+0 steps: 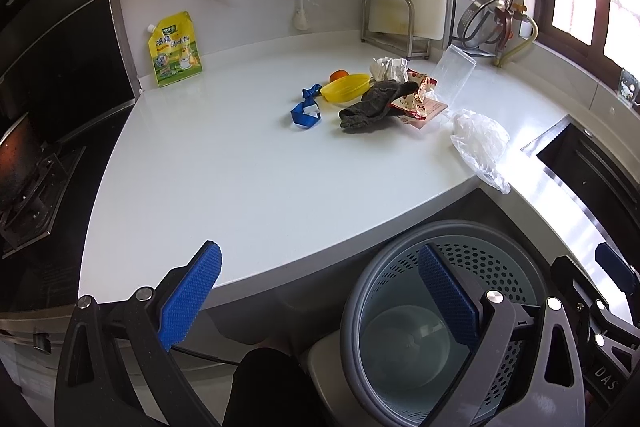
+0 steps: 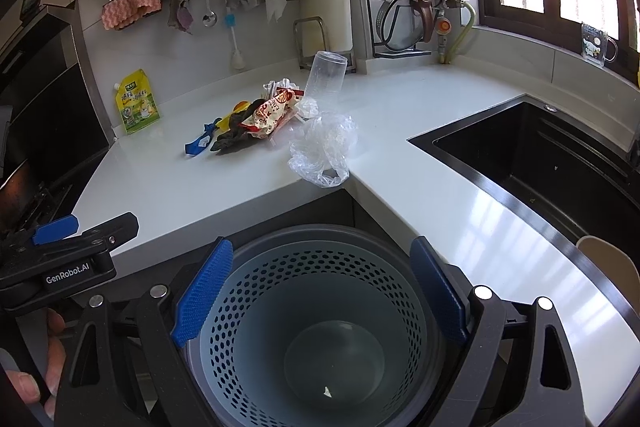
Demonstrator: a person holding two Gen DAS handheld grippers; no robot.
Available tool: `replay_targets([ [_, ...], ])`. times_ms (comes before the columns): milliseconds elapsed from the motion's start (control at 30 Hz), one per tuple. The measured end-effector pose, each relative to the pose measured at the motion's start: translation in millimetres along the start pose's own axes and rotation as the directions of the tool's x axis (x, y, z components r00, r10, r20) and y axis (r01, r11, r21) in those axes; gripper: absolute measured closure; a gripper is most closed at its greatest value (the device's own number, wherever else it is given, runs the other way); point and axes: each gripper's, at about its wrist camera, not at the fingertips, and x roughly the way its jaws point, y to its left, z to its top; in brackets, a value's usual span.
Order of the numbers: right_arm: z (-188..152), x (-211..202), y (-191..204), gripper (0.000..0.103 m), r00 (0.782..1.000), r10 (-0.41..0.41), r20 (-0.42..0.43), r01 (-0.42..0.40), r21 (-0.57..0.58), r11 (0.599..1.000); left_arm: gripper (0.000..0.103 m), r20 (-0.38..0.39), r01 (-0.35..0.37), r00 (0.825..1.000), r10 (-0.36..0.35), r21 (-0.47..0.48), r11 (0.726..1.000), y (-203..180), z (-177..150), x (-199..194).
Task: Collect trash
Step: 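Reach the right tool to the clear plastic bag and close on it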
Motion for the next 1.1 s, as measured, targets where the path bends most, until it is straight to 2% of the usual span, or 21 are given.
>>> replay_targets([
  [367, 16, 15, -7, 0.017, 1.000, -0.010, -0.001, 0.010, 0.014, 1.000, 0.006, 0.010, 0.033, 0.999, -0.033, 0.002, 0.999, 9, 14, 10],
  [600, 24, 24, -14, 0.017, 1.000, -0.022, -0.002, 0.022, 0.019, 1.000, 0.006, 0.032, 0.029, 0.999, -0.028, -0.009, 1.000, 20, 26, 16],
  [800, 40, 41, -18, 0.017, 1.000, -0.017, -0.005, 0.018, 0.023, 1.000, 0.006, 0.024, 0.028, 0.999, -0.028, -0.029, 0.999, 25, 39, 34],
  [1100, 68, 79, -11, 0.017, 1.000, 0.002, 0.001, -0.002, -0.011, 1.000, 0.006, 0.060, -0.004, 0.998, 0.005, -0.022, 1.000, 30, 70, 69],
])
